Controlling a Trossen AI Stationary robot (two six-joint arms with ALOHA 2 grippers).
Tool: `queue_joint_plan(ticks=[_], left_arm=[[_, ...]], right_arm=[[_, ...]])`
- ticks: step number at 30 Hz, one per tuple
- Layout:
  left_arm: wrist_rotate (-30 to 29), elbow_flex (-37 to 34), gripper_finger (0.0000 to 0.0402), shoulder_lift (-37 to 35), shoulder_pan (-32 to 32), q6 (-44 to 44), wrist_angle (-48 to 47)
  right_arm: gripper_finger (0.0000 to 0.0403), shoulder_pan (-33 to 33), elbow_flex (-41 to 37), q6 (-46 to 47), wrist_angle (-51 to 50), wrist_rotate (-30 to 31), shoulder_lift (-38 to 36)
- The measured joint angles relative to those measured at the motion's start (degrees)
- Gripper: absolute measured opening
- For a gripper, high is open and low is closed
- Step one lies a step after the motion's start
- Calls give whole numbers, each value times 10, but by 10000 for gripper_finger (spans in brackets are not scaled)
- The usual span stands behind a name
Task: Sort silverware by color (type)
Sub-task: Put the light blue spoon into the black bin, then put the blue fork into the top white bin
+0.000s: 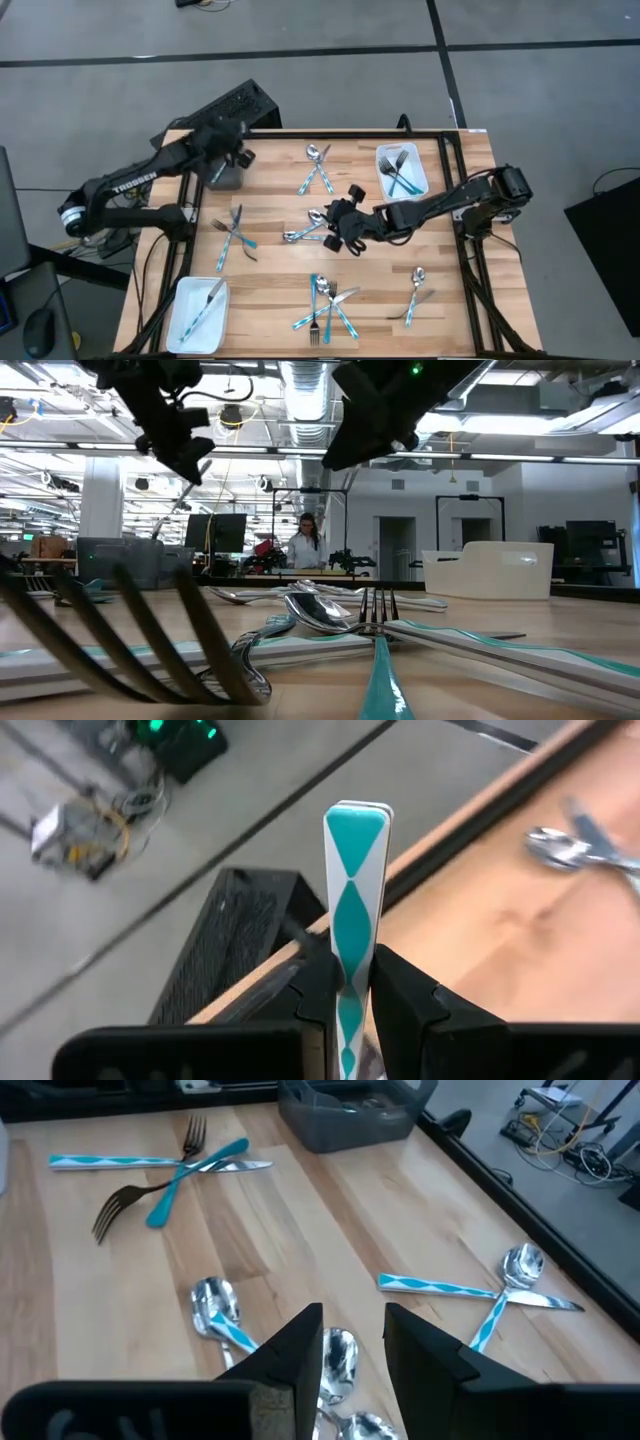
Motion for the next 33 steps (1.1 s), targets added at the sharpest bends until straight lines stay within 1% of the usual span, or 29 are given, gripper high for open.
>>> queue_joint_plan(ticks=[3, 5, 8, 10, 14, 17, 21, 24, 27, 33], left_arm=[[27, 0, 31, 0, 57, -11, -11], [61, 0, 31, 3, 91, -20, -32], [106, 0, 31, 20, 125, -33, -69], [118, 0, 31, 35, 138, -33, -92], [121, 0, 31, 73, 149, -26, -119], [133, 0, 32, 101, 153, -3, -118], [142, 0, 36, 137, 159, 6, -104], [139, 0, 55, 157, 159, 11, -93], [136, 0, 87, 165, 159, 20, -87], [124, 0, 157, 150, 159, 28, -79]], right_arm=[[134, 0, 0, 0, -1, 1, 0], [134, 0, 0, 0, -1, 1, 0], [134, -2, 0, 0, -1, 1, 0], [134, -3, 0, 0, -1, 1, 0], [134, -3, 0, 1, -2, 1, 0], [134, -3, 0, 6, -2, 0, 0], [134, -3, 0, 19, -4, 0, 0], [134, -3, 0, 22, -5, 0, 0], [134, -3, 0, 42, -6, -1, 0], [134, -3, 0, 50, -13, -3, 0]])
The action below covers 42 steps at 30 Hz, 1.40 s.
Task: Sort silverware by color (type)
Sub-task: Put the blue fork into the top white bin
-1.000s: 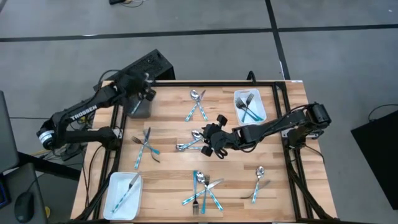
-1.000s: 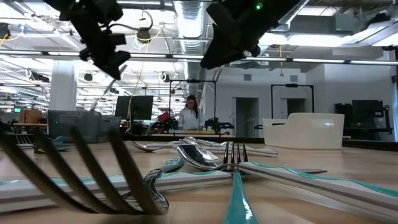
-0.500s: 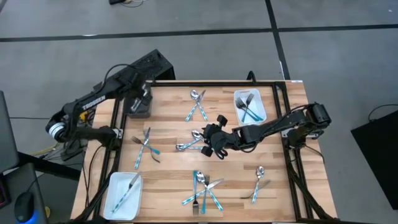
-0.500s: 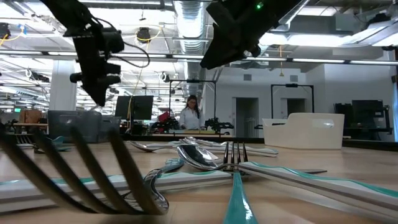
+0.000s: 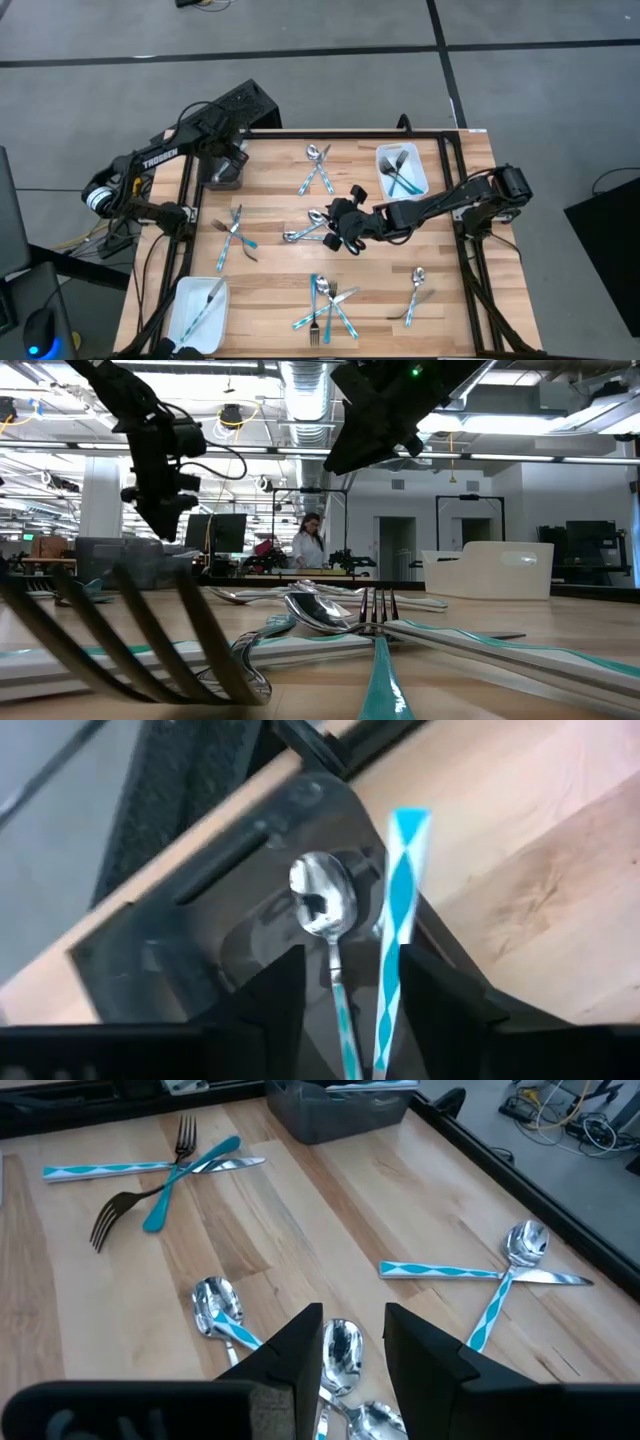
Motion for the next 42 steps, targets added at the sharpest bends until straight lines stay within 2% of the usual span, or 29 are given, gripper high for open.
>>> queue_joint_plan(ticks=[3, 6, 10, 15, 20, 26, 30, 32, 36, 42], left_arm=[[0, 0, 177, -25, -1, 0, 1], [5, 0, 182, -68, -9, 0, 14], [68, 0, 182, -146, -36, 8, 31], [155, -28, 182, -254, -119, -19, 96], [177, -116, 183, -357, -236, -72, 197], [133, -249, 183, -441, -366, -132, 328], [47, -293, 183, -450, -417, -93, 351], [13, -301, 183, -443, -426, -73, 354], [-5, -303, 183, -419, -422, -30, 362], [-19, -303, 183, -376, -394, 48, 446]], right_arm=[[134, 0, 0, 0, 0, 0, 0], [134, -4, 0, 0, 5, -1, 7], [134, -16, 0, -2, 7, -6, 13], [134, -38, 0, 11, 19, -18, 13], [134, -45, 0, 33, 17, -22, 13], [134, -30, 0, 32, 2, -29, 13], [134, -36, 0, -8, -20, -29, 13], [134, -60, 0, -38, -19, -46, 13], [134, -139, 0, -69, 0, -147, 13], [134, -210, 0, -122, 57, -163, 13]])
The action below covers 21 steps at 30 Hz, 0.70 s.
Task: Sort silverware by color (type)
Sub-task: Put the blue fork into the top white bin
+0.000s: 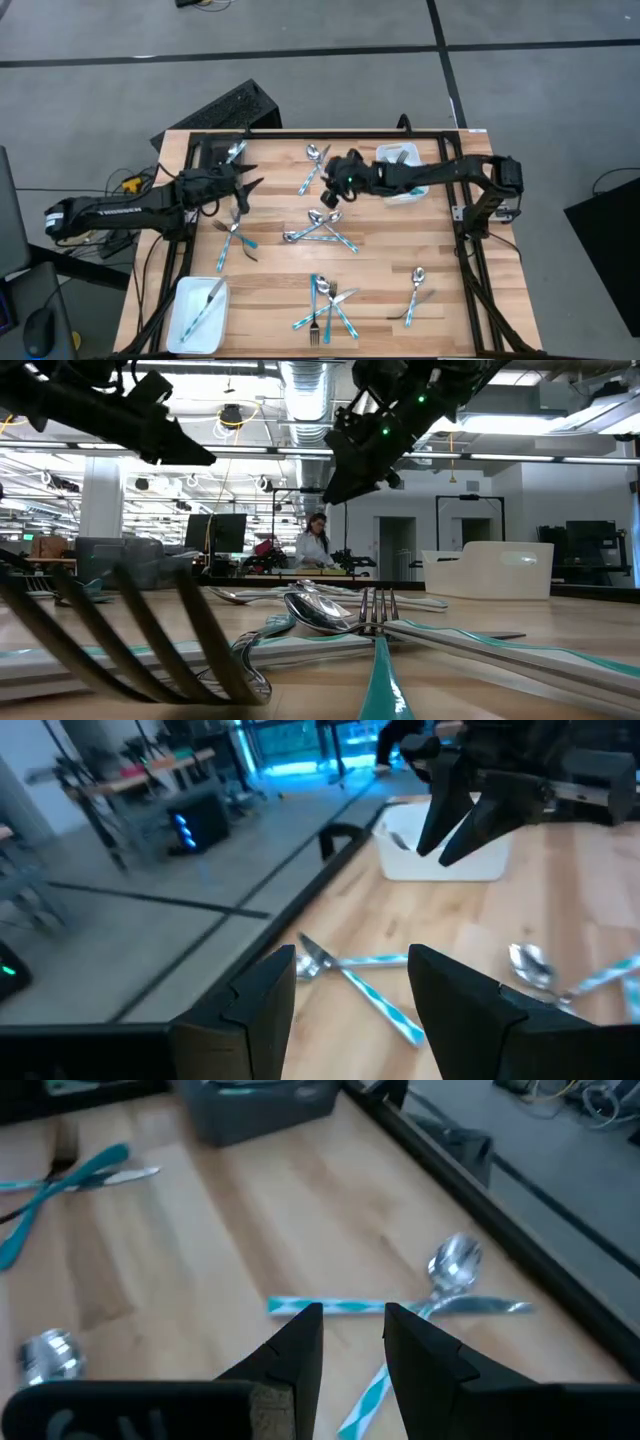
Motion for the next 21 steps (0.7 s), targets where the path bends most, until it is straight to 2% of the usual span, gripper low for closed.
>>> queue_joint_plan(ticks=[4, 8, 16, 21], left_arm=[[0, 0, 183, 32, 23, 28, 6], [0, 0, 183, 65, 42, 20, 3], [0, 0, 183, 95, 50, -4, 3], [0, 0, 183, 93, 50, -27, 12]], right_arm=[[134, -24, 0, -19, 16, -1, 0], [134, -41, 0, -18, 18, -23, 0], [134, -32, 0, -9, 20, -30, 1], [134, -23, -1, 17, 36, -30, 45]])
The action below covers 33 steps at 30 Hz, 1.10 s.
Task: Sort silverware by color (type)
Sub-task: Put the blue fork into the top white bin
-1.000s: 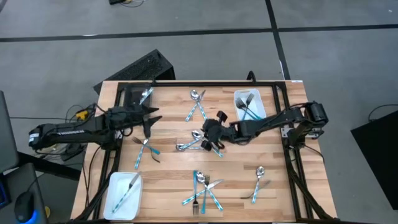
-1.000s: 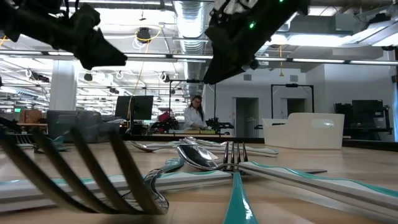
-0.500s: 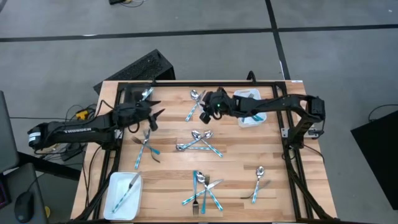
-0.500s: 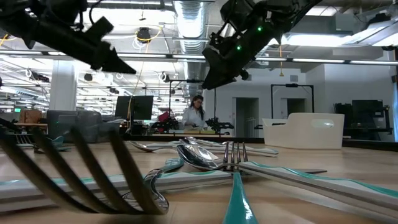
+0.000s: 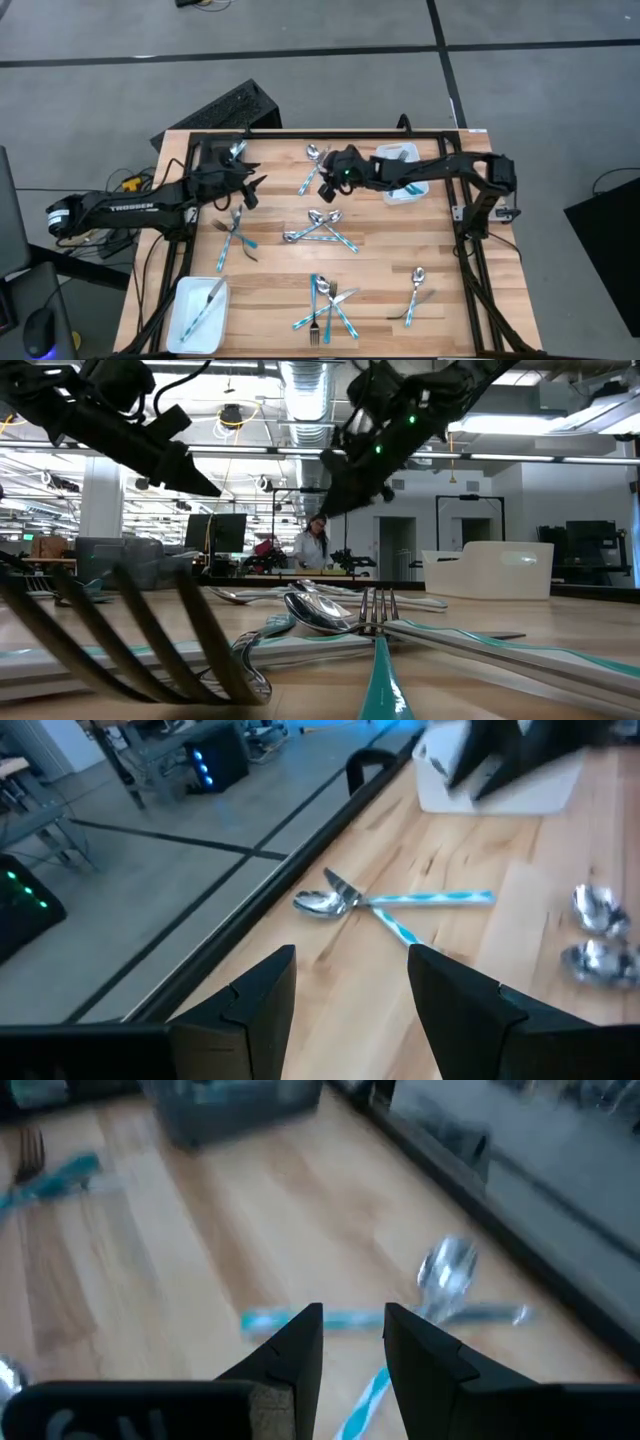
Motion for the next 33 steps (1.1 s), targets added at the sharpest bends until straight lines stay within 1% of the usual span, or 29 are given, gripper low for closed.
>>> queue_joint_plan(ticks=[1, 5, 8, 10, 12, 16, 18, 20, 23, 26, 28, 30, 33], left_arm=[[0, 0, 183, -2, 0, -10, 7], [9, 1, 183, -11, -9, -50, 5], [10, 1, 183, -20, -25, -66, 3], [10, 0, 183, -26, -35, -64, -8], [7, 0, 183, -29, -42, -51, -10], [-18, 0, 183, -30, -44, -13, -10], [-38, 0, 183, -30, -42, 8, -7], [-56, 0, 183, -30, -39, 23, -1], [-75, 0, 183, -30, -35, 41, 5], [-78, 0, 183, -30, -27, 52, 14], [-79, 0, 183, -30, -21, 56, 25], [-80, 0, 183, -30, -17, 57, 26], [-80, 0, 183, -30, -16, 42, 17]], right_arm=[[134, 4, 2, 10, 12, 0, 13], [134, 21, 1, 44, -2, 1, 51], [134, 31, 0, 67, -19, 2, 60], [134, 35, 2, 70, -17, 5, 65], [134, 36, 1, 74, -44, 6, 64], [134, 27, 2, 76, -75, 18, 59], [134, 19, 2, 79, -94, 0, 54], [134, 13, 2, 65, -102, -35, 56], [134, 17, 1, -1, -113, -87, 58], [134, 23, 1, -63, -49, -142, 58], [134, 22, 1, -63, 15, -184, 58], [134, 21, 2, -62, 46, -193, 57], [134, 25, 2, -56, 33, -169, 56]])
